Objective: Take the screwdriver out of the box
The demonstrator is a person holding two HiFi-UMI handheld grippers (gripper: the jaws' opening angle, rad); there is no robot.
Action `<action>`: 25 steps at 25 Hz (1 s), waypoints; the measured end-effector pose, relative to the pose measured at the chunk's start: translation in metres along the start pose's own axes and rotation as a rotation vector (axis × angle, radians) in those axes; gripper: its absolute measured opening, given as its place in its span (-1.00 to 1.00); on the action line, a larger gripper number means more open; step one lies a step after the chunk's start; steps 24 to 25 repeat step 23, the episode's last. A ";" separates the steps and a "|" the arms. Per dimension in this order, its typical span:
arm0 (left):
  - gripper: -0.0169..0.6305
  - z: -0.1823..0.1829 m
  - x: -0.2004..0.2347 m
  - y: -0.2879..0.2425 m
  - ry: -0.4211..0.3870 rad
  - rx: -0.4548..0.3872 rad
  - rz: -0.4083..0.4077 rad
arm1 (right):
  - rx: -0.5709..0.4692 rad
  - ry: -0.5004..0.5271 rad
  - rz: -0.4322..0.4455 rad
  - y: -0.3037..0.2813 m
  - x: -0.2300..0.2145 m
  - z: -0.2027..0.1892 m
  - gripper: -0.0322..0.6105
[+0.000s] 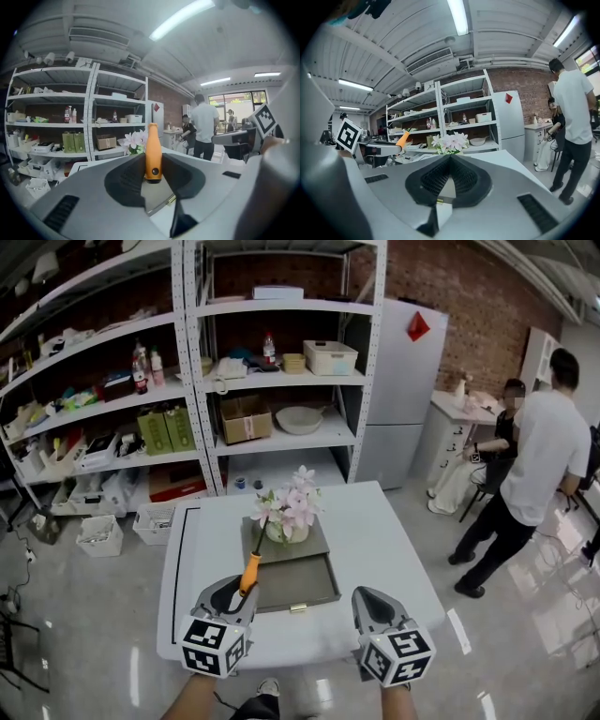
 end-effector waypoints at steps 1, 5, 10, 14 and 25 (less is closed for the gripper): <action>-0.59 0.001 0.000 0.003 0.009 -0.010 0.013 | -0.001 0.002 0.003 0.002 0.000 0.000 -0.88; -0.59 0.004 0.001 0.013 0.022 -0.045 0.056 | -0.015 0.006 0.009 0.006 0.001 0.002 -0.88; -0.59 -0.001 -0.004 0.021 0.041 -0.040 0.066 | -0.012 0.009 0.014 0.010 0.002 0.000 -0.88; -0.59 -0.002 -0.003 0.024 0.047 -0.036 0.074 | -0.009 0.011 0.020 0.009 0.004 -0.001 -0.88; -0.59 -0.001 -0.006 0.023 0.047 -0.029 0.071 | -0.010 0.009 0.015 0.012 0.002 -0.001 -0.88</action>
Point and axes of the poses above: the fingertips, and each gripper's own axes: y backward along the fingers, x to its left, z out of its top, the point moved 5 cm from there along y, backward along the fingers, and after that the axes turned 13 degrees about -y, right-handed, at the moved point
